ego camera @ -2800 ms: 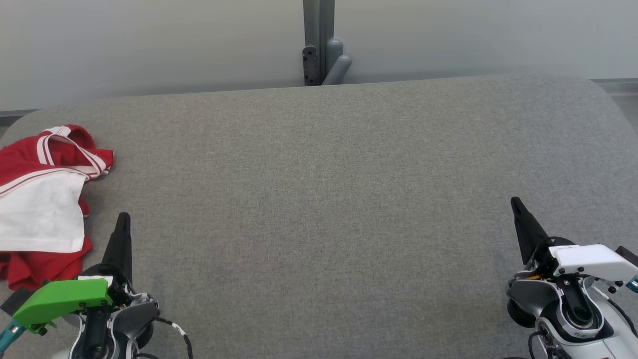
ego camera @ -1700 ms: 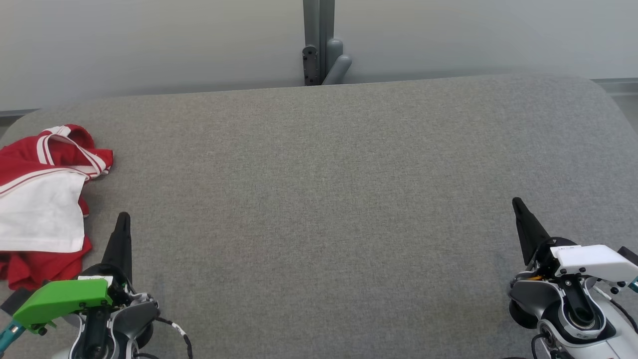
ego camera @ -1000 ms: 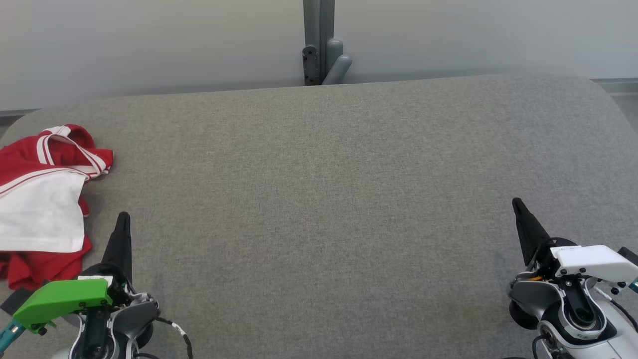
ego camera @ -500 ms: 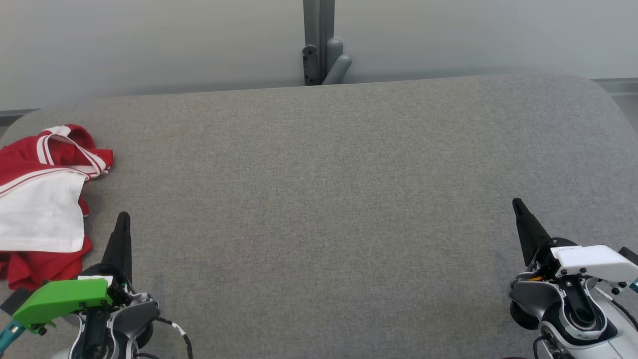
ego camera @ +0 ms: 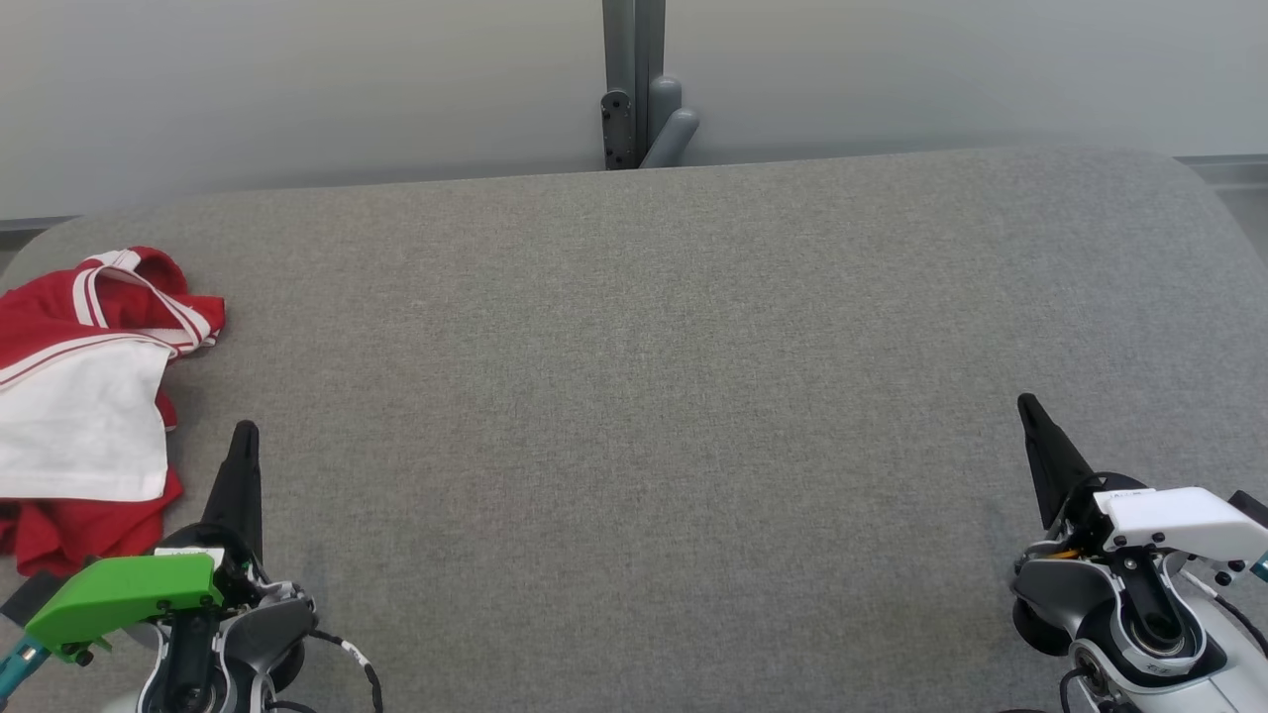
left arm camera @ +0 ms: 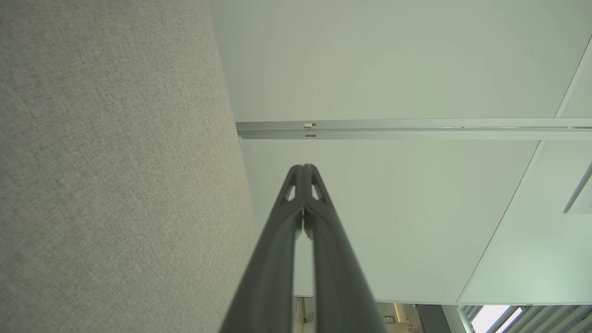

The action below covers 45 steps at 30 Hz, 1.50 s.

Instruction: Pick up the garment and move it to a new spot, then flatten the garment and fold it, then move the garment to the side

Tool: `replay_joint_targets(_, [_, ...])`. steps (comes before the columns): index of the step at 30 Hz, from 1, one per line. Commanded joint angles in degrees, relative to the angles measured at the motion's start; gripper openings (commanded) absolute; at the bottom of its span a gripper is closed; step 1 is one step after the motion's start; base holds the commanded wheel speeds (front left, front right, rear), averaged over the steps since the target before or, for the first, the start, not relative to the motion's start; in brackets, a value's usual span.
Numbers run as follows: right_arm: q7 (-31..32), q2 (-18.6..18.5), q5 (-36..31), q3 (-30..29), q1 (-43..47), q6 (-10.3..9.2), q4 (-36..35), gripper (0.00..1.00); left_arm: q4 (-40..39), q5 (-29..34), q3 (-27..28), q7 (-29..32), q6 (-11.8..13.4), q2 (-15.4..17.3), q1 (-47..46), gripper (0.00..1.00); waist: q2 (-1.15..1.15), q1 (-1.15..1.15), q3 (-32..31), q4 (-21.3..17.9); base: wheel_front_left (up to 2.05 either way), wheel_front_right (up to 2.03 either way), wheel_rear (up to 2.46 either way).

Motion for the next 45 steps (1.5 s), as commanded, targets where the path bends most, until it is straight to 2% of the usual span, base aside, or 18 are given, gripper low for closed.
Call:
replay_joint_targets(1, [-0.3,-0.4,0.6,0.2,-0.4,0.02,-0.2,0.00,-0.1,-0.1,0.2,0.3,0.1,0.3,-0.3,0.00,0.00,0.00,0.0,0.0,0.00,0.00,0.00])
replay_joint_targets(45, [-1.4,-1.3,1.4,1.4,-0.6,0.02,-0.8,0.00,-0.1,-0.1,0.2,0.3,0.0,0.3,-0.3,0.00,0.00,0.00,0.0,0.0,0.00,0.00,0.00])
